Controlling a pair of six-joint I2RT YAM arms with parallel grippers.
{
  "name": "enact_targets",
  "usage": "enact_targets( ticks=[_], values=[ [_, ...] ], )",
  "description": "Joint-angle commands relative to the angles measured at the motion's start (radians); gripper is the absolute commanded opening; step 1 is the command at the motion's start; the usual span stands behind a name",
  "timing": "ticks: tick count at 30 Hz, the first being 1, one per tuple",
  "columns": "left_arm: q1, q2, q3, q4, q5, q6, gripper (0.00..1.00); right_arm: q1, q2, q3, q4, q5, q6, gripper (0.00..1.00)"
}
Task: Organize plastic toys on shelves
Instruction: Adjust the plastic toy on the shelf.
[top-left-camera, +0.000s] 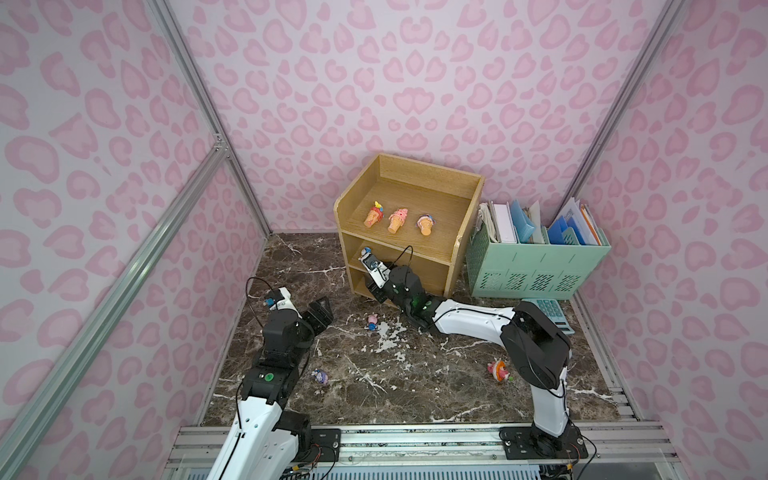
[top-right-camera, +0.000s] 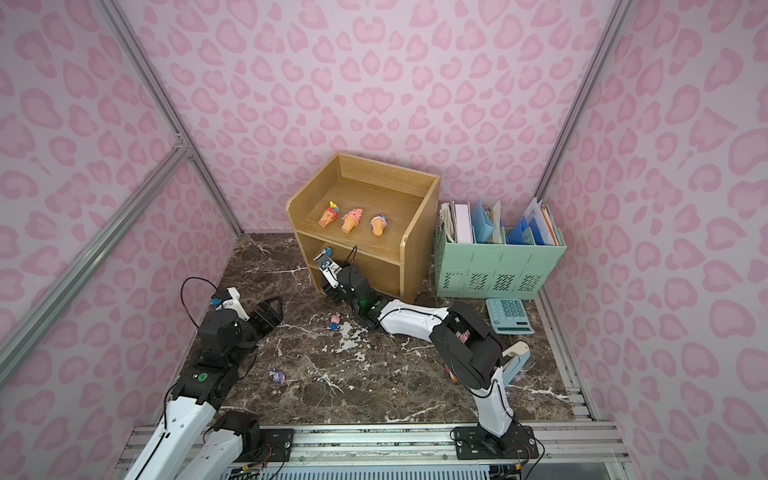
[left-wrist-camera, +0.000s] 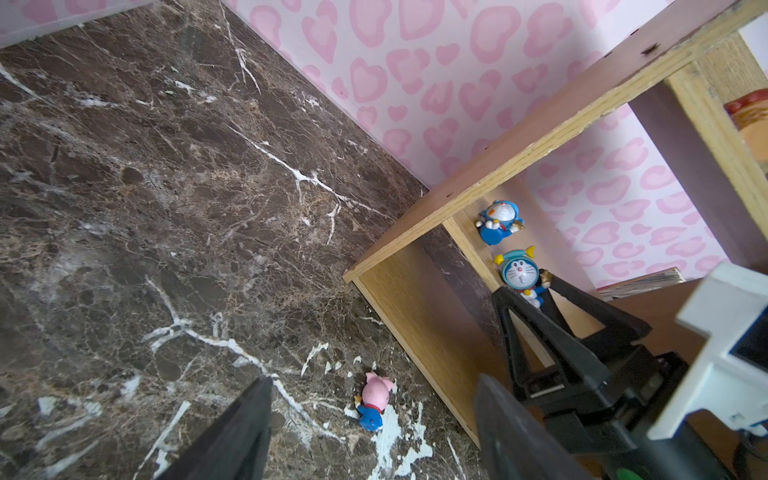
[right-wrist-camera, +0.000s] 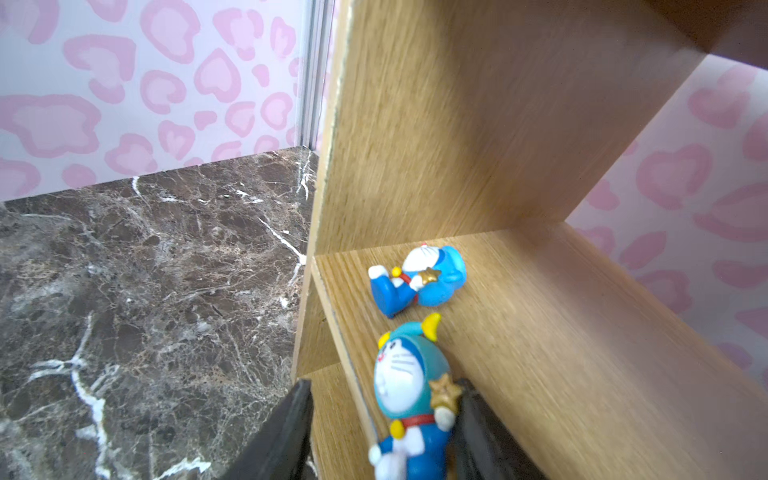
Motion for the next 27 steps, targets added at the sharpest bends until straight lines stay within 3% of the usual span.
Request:
enact_targets(
  ticks=[1,27],
  values=[
    [0.001,-0.01,0.01,-0.01,-0.004,0.023,0.78,0.004,-0.001,0.007,0.013,0.031,0.034,0.56],
    [0.0,-0.066,0.02,-0.048,-0.012,0.03,0.79,0.008,0.011,0.044,-0.03,0.203,0.131,0.41]
  ],
)
